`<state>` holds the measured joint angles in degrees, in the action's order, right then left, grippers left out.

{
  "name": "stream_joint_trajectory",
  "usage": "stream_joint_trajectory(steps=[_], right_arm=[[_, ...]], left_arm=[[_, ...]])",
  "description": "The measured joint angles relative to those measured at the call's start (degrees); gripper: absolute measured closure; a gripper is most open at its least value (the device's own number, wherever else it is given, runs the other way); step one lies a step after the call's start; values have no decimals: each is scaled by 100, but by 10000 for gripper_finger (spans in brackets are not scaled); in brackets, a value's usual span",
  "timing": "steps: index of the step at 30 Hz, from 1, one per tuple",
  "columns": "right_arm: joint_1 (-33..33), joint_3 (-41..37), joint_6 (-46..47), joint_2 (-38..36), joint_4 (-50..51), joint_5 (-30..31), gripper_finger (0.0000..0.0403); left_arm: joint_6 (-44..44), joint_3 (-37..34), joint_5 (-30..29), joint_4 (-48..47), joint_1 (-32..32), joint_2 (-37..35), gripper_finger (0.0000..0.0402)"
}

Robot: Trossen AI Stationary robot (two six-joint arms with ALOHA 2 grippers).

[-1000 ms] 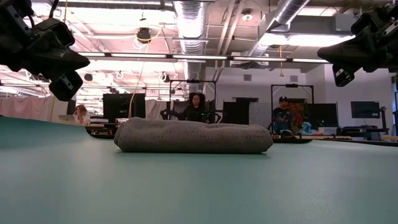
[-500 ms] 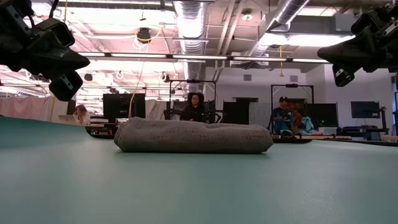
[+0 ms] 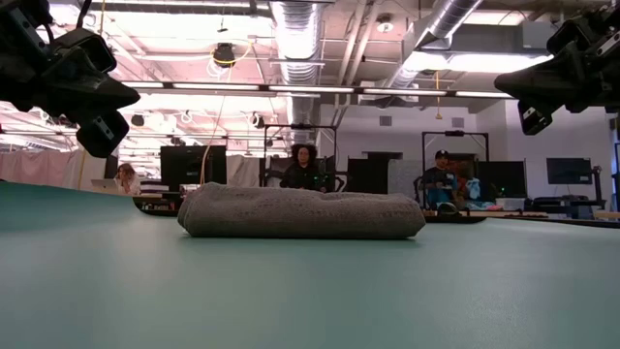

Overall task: Roll towel
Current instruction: Return to Home Position

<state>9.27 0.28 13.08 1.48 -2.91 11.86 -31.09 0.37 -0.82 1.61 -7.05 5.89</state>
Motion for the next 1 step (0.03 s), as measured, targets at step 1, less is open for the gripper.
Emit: stream_joint_trajectory(steps=[1], right_arm=[[-1,1,0,0,-1,0,360]], left_arm=[[0,0,1,0,2,0,401]])
